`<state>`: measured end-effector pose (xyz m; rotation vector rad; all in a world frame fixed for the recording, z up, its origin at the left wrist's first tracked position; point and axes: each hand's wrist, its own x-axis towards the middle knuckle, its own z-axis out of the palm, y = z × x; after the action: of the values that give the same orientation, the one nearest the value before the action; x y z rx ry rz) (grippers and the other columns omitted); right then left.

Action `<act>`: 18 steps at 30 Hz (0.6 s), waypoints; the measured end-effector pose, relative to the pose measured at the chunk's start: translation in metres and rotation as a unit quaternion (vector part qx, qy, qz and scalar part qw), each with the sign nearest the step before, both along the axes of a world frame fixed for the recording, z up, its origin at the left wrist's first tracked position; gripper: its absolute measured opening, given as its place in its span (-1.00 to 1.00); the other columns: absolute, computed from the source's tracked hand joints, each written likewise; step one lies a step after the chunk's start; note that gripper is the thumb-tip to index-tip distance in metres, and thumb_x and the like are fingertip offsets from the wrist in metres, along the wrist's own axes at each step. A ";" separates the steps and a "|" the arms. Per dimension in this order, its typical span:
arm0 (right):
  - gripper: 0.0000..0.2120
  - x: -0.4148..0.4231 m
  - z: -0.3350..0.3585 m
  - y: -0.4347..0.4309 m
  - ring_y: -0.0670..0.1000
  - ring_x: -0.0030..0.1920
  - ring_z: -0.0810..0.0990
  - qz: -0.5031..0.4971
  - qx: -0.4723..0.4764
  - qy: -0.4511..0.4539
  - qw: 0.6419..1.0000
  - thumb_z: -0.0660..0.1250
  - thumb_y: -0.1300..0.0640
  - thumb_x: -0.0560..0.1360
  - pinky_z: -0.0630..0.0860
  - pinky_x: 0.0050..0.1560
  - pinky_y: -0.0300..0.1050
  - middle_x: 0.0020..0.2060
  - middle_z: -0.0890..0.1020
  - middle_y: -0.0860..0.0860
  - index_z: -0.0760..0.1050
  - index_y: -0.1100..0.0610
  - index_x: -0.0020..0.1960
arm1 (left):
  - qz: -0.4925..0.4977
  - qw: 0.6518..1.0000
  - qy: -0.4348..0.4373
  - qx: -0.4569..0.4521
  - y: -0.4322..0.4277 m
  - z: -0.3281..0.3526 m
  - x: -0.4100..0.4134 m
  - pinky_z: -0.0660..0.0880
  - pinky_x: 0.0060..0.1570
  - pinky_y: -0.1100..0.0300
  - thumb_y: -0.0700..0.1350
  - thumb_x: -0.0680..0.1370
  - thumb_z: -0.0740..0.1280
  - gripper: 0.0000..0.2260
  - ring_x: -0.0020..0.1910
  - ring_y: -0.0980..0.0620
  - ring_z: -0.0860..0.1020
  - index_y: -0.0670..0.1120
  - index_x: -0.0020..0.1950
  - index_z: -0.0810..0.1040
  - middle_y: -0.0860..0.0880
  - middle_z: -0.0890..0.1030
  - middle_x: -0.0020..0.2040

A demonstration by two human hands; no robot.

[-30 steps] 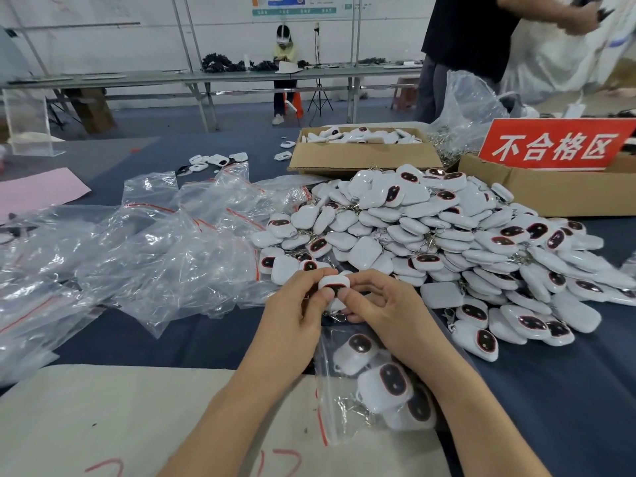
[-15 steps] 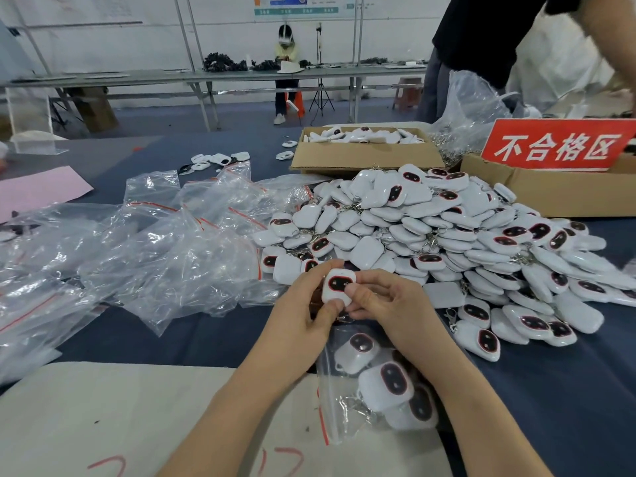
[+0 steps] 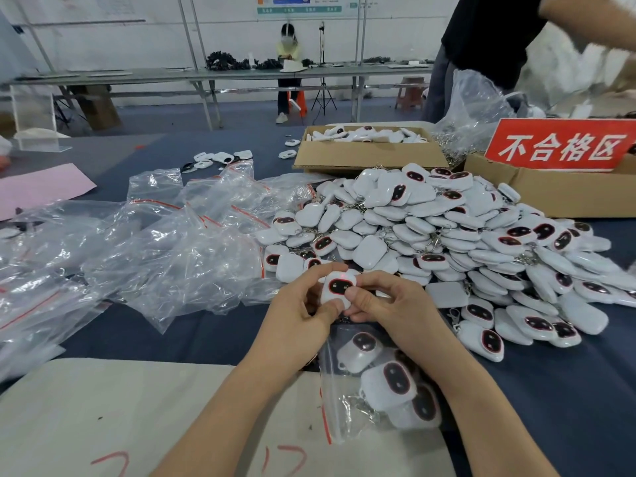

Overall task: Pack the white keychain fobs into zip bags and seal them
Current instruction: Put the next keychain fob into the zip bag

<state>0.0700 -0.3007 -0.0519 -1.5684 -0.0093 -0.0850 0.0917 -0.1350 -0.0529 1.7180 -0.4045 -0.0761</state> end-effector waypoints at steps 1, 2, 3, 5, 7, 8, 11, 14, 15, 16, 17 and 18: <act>-0.91 0.000 0.000 0.000 -0.04 -0.23 0.72 0.001 -0.001 0.001 1.000 0.44 0.23 0.51 0.62 -0.17 -0.31 -0.26 0.74 0.04 0.64 0.15 0.01 | 0.001 1.000 0.001 0.001 0.000 0.000 0.000 0.53 -0.10 0.39 -0.33 0.57 0.39 -0.52 -0.08 0.16 0.64 0.32 0.09 0.62 0.11 0.70 -0.10; -0.90 0.000 0.000 0.000 -0.04 -0.22 0.72 0.002 -0.004 0.001 1.000 0.44 0.22 0.51 0.62 -0.17 -0.31 -0.25 0.74 0.04 0.64 0.16 0.03 | 0.004 1.000 0.001 0.003 0.000 -0.001 0.001 0.53 -0.10 0.39 -0.33 0.57 0.39 -0.53 -0.08 0.14 0.64 0.32 0.11 0.62 0.10 0.70 -0.10; -0.89 0.000 0.000 0.000 -0.03 -0.21 0.72 0.002 -0.007 0.001 1.000 0.44 0.21 0.52 0.62 -0.16 -0.31 -0.24 0.74 0.05 0.64 0.17 0.04 | 0.007 1.000 0.001 0.005 0.000 -0.001 0.001 0.54 -0.08 0.38 -0.31 0.57 0.40 -0.54 -0.06 0.12 0.65 0.30 0.14 0.62 0.08 0.70 -0.09; -0.87 -0.001 0.000 -0.001 -0.02 -0.19 0.73 -0.004 -0.005 0.003 1.000 0.43 0.20 0.52 0.62 -0.16 -0.31 -0.20 0.74 0.07 0.63 0.17 0.06 | 0.014 1.000 0.002 0.002 -0.001 -0.002 0.001 0.54 -0.04 0.37 -0.28 0.57 0.42 -0.58 -0.03 0.06 0.65 0.24 0.21 0.60 0.00 0.68 -0.05; -0.89 -0.001 0.000 -0.001 -0.01 -0.18 0.73 -0.015 0.022 0.005 1.000 0.42 0.21 0.53 0.62 -0.17 -0.31 -0.17 0.74 0.10 0.62 0.15 0.06 | 0.026 0.999 0.006 -0.023 -0.001 -0.001 0.002 0.53 -0.05 0.40 -0.26 0.55 0.45 -0.63 -0.05 0.11 0.65 0.17 0.20 0.56 -0.04 0.67 -0.03; -0.88 -0.001 0.000 -0.001 -0.01 -0.17 0.74 -0.019 0.032 0.004 0.999 0.42 0.21 0.52 0.62 -0.16 -0.31 -0.15 0.74 0.10 0.62 0.12 0.06 | 0.036 0.999 0.004 -0.035 -0.001 -0.001 0.002 0.51 -0.07 0.42 -0.25 0.54 0.47 -0.68 -0.08 0.16 0.64 0.13 0.15 0.57 0.00 0.68 -0.05; -0.74 -0.001 0.001 0.001 0.00 -0.06 0.74 -0.012 0.028 -0.020 0.999 0.45 0.12 0.47 0.64 -0.10 -0.24 -0.02 0.73 0.00 0.59 0.01 0.16 | 0.077 0.996 -0.028 -0.029 0.000 0.000 0.003 0.50 -0.07 0.41 -0.22 0.54 0.48 -0.76 -0.10 0.19 0.63 0.14 0.01 0.62 0.12 0.70 -0.08; -0.76 -0.004 0.003 0.000 0.04 -0.02 0.73 -0.015 0.027 -0.042 0.999 0.46 0.08 0.45 0.64 -0.08 -0.22 0.00 0.73 -0.01 0.64 0.04 0.11 | 0.080 0.994 -0.075 0.014 0.001 0.001 0.000 0.48 -0.06 0.42 -0.17 0.56 0.46 -0.72 -0.07 0.20 0.61 0.26 -0.05 0.62 0.18 0.66 -0.05; -0.83 -0.005 0.002 -0.001 0.04 -0.02 0.72 -0.018 0.024 -0.045 0.999 0.46 0.13 0.47 0.63 -0.07 -0.24 -0.02 0.73 0.01 0.66 0.06 0.06 | 0.078 0.993 -0.087 0.024 0.001 0.001 -0.001 0.47 -0.06 0.44 -0.17 0.55 0.47 -0.70 -0.06 0.21 0.61 0.29 -0.07 0.62 0.20 0.65 -0.06; -0.88 -0.006 0.002 -0.002 0.03 -0.02 0.72 -0.020 0.024 -0.045 0.999 0.45 0.17 0.48 0.62 -0.06 -0.26 -0.03 0.73 0.02 0.67 0.07 0.02 | 0.077 0.992 -0.094 0.029 0.000 0.001 -0.002 0.47 -0.06 0.45 -0.18 0.54 0.48 -0.69 -0.05 0.22 0.61 0.29 -0.10 0.61 0.21 0.65 -0.07; -0.89 -0.006 0.002 -0.002 0.03 -0.02 0.72 -0.020 0.027 -0.042 0.999 0.45 0.20 0.49 0.62 -0.06 -0.27 -0.04 0.74 0.02 0.68 0.06 -0.02 | 0.078 0.991 -0.099 0.032 0.000 0.001 -0.002 0.47 -0.05 0.45 -0.19 0.53 0.49 -0.69 -0.05 0.22 0.61 0.28 -0.11 0.62 0.21 0.65 -0.07; -0.88 -0.006 0.001 -0.003 0.03 -0.02 0.72 -0.020 0.031 -0.039 0.999 0.44 0.23 0.49 0.62 -0.06 -0.28 -0.05 0.74 0.02 0.69 0.03 -0.06 | 0.082 0.991 -0.104 0.037 0.000 0.000 -0.002 0.46 -0.04 0.45 -0.19 0.52 0.49 -0.70 -0.05 0.22 0.61 0.26 -0.11 0.62 0.21 0.65 -0.08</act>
<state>0.0637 -0.3033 -0.0505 -1.5022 -0.0361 -0.1778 0.0900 -0.1349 -0.0528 1.8329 -0.4158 0.2107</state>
